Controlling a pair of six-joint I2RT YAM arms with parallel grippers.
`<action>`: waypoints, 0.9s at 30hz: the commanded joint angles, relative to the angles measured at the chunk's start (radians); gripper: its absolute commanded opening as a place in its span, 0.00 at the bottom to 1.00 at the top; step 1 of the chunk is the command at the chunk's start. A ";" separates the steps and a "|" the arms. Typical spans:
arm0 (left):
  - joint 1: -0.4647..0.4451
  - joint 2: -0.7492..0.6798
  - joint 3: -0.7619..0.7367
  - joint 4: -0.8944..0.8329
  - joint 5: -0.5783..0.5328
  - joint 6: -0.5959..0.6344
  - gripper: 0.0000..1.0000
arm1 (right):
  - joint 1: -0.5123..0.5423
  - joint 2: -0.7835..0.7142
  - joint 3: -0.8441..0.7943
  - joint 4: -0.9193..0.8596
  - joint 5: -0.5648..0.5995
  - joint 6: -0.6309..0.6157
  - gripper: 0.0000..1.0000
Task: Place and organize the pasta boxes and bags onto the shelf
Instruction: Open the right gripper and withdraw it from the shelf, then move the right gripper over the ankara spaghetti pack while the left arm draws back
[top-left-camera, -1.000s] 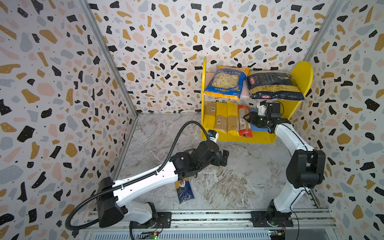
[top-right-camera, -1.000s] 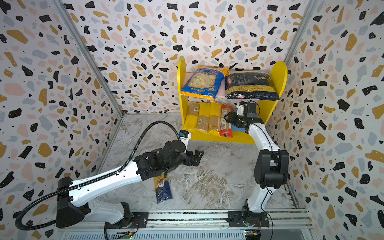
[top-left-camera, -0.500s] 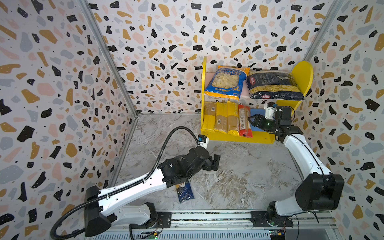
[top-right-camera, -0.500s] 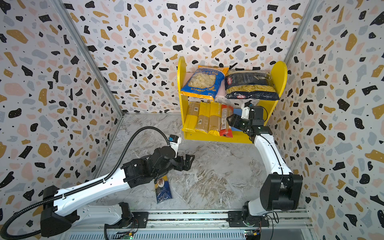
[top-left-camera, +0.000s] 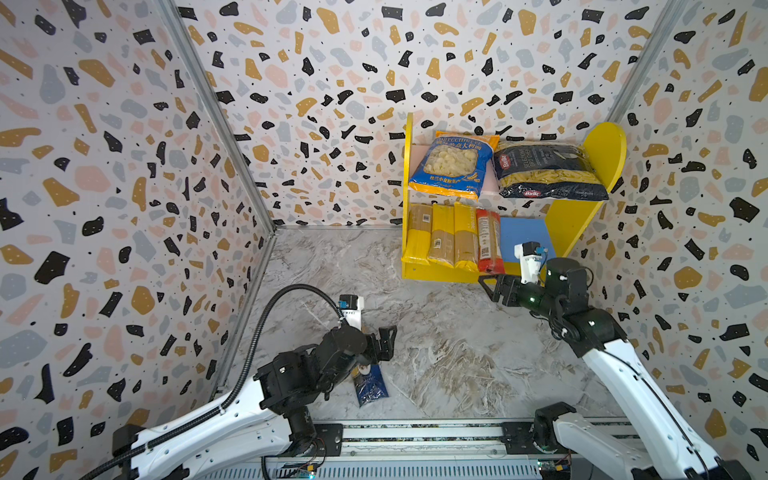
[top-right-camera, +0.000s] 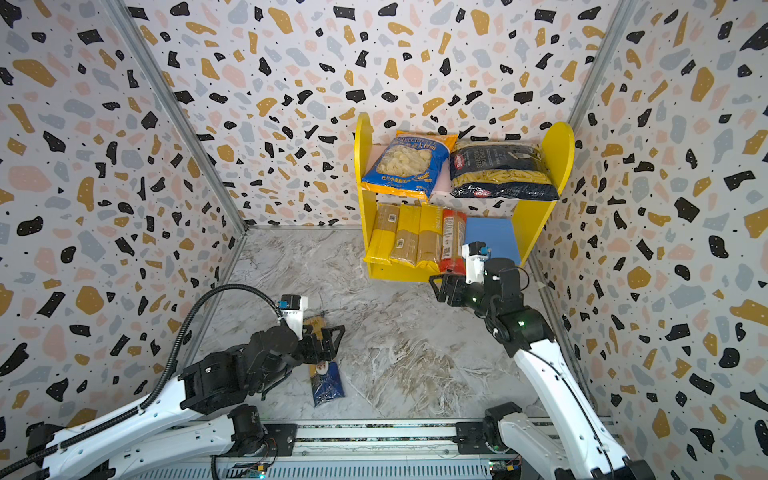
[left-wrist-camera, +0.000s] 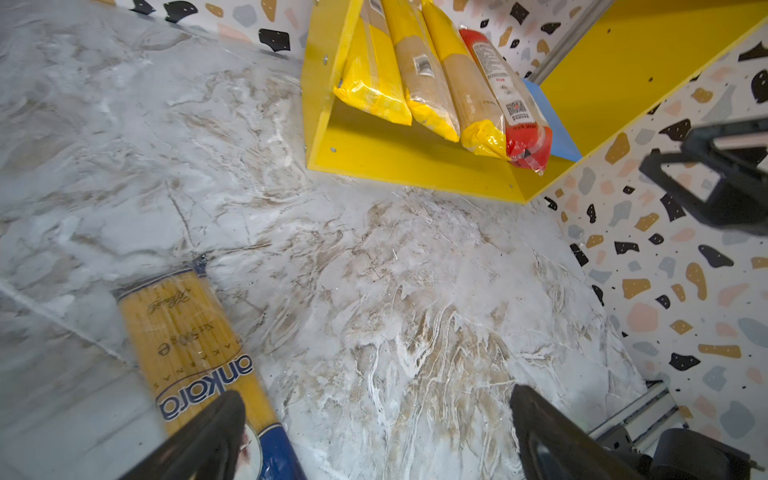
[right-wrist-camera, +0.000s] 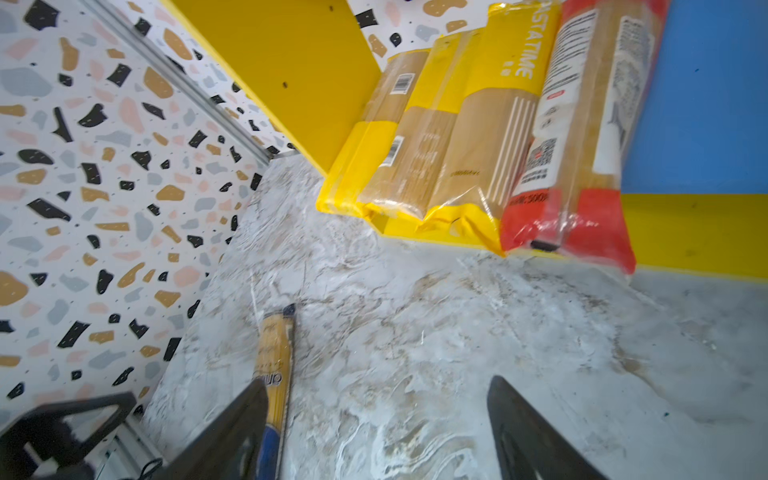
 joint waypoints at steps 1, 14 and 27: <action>0.003 -0.059 -0.039 -0.076 -0.029 -0.094 1.00 | 0.055 -0.100 -0.070 -0.035 0.041 0.062 0.85; 0.003 -0.191 -0.096 -0.192 -0.038 -0.232 1.00 | 0.342 -0.285 -0.272 -0.027 0.151 0.176 0.89; 0.003 -0.280 -0.102 -0.282 -0.089 -0.285 1.00 | 0.731 0.035 -0.260 0.152 0.380 0.210 0.92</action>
